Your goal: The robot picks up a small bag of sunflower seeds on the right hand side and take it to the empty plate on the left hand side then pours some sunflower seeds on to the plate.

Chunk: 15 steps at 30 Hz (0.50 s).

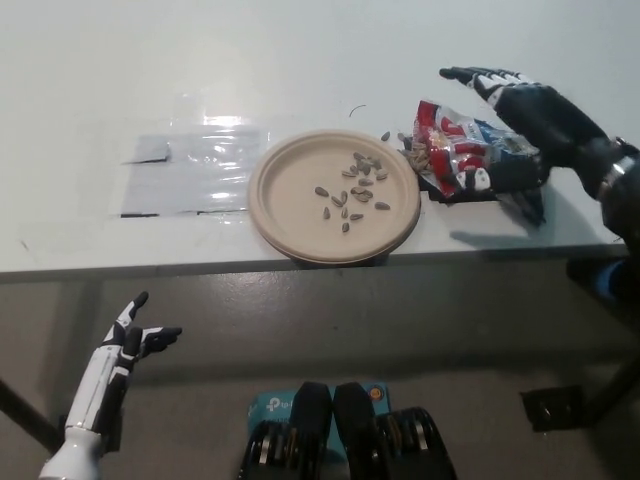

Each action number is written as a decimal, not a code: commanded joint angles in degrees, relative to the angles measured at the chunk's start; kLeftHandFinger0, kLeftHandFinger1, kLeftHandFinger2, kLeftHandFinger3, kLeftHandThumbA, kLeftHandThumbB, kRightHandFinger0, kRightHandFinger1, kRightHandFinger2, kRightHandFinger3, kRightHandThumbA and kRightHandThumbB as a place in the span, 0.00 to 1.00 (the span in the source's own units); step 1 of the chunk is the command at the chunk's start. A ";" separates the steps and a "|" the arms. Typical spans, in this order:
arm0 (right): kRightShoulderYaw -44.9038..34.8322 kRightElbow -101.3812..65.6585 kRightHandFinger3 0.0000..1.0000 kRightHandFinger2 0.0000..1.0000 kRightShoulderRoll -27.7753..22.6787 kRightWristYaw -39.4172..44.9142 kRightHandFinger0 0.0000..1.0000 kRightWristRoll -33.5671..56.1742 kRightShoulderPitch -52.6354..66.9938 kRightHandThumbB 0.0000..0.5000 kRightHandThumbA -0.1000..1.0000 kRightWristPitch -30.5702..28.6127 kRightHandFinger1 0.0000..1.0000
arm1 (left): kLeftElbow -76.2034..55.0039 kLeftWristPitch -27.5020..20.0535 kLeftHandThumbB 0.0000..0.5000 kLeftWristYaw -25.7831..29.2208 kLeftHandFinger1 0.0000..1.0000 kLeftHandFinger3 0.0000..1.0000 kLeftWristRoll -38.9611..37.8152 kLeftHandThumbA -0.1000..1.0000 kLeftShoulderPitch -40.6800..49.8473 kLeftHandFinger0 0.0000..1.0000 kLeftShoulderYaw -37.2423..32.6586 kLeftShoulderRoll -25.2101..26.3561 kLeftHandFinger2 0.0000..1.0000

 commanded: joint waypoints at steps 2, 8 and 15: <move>-18.30 -49.45 1.00 1.00 3.77 -12.25 1.00 23.12 20.06 0.76 1.00 1.41 1.00 | 2.11 -5.69 0.47 1.07 0.80 1.00 -2.77 1.00 -2.84 0.77 -0.28 -3.72 0.84; -13.48 -49.22 1.00 1.00 12.53 -16.48 1.00 18.32 41.50 0.66 1.00 -7.88 1.00 | 2.60 -7.75 0.54 1.47 1.00 1.00 -4.31 1.00 -0.70 1.00 0.34 -5.92 1.00; -14.53 -30.67 1.00 1.00 19.92 -19.44 1.00 14.96 51.01 0.49 1.00 -20.36 1.00 | 3.11 -10.02 0.51 0.95 1.00 1.00 -4.11 1.00 1.54 1.00 0.76 -6.59 1.00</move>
